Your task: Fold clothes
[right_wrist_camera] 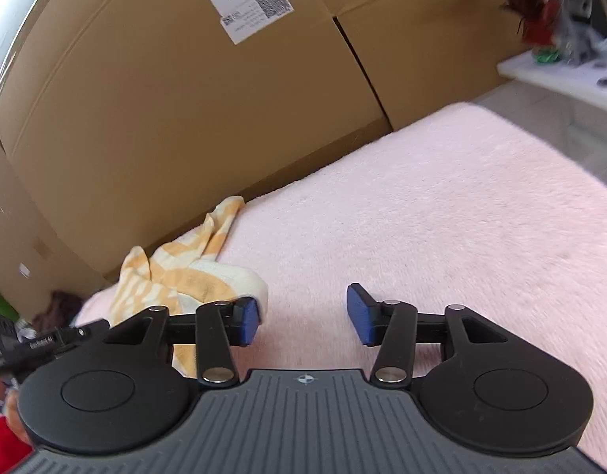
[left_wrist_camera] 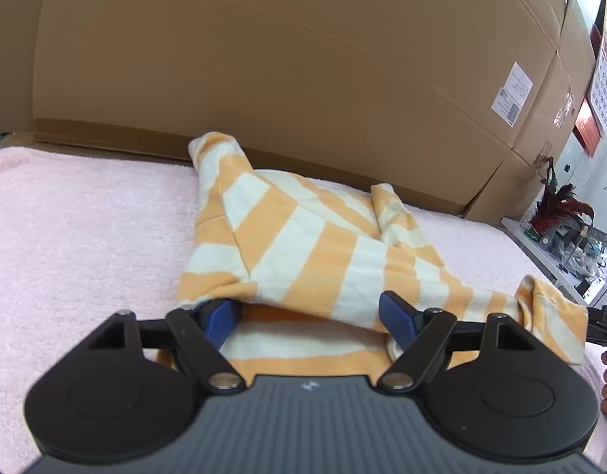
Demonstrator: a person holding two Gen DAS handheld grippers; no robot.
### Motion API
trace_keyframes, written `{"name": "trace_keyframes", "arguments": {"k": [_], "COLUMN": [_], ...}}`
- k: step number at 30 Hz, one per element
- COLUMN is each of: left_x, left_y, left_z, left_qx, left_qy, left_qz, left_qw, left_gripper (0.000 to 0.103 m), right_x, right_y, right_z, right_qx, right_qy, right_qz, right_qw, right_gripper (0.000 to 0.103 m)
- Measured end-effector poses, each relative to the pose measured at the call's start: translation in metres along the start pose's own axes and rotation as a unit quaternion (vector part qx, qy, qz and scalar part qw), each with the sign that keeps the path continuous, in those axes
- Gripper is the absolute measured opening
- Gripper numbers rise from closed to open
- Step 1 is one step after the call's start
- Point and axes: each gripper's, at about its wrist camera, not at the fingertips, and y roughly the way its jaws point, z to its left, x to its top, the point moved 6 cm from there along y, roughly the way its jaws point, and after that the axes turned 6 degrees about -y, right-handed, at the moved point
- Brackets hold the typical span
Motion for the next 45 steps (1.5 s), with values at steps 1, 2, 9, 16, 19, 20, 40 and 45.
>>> {"name": "trace_keyframes", "arguments": {"k": [1, 2, 9, 16, 19, 20, 40, 45], "left_x": [0.000, 0.001, 0.000, 0.001, 0.001, 0.001, 0.014, 0.016], "left_y": [0.000, 0.000, -0.001, 0.001, 0.001, 0.001, -0.022, -0.017], "left_z": [0.001, 0.002, 0.004, 0.004, 0.004, 0.004, 0.044, 0.049], "left_qx": [-0.001, -0.002, -0.006, -0.011, -0.011, -0.011, 0.045, 0.031], "left_qy": [-0.001, -0.002, -0.013, -0.018, -0.017, -0.017, -0.125, -0.148], "left_qz": [0.000, 0.000, -0.002, -0.003, -0.003, -0.003, -0.087, -0.082], "left_qw": [1.0000, 1.0000, 0.9999, 0.9998, 0.9998, 0.9998, 0.9873, 0.9850], "left_gripper": [0.080, 0.082, 0.083, 0.084, 0.085, 0.085, 0.086, 0.090], "right_x": [-0.002, -0.005, -0.036, -0.017, -0.025, -0.029, 0.116, 0.100], "right_y": [-0.004, -0.005, -0.001, -0.043, -0.042, -0.038, 0.054, 0.078], "right_z": [0.006, 0.016, 0.065, 0.005, -0.002, -0.002, 0.110, 0.099], "right_qx": [-0.012, -0.016, -0.001, -0.082, -0.030, -0.005, 0.088, 0.024], "right_qy": [-0.013, -0.055, -0.297, -0.125, -0.006, 0.033, -0.213, -0.357], "right_qz": [-0.002, 0.001, 0.065, 0.044, 0.035, 0.036, -0.045, 0.032], "right_qw": [1.000, 0.998, 0.953, 0.988, 0.999, 0.999, 0.972, 0.933], "right_gripper": [0.058, 0.058, 0.049, 0.052, 0.056, 0.060, 0.009, 0.011]}}
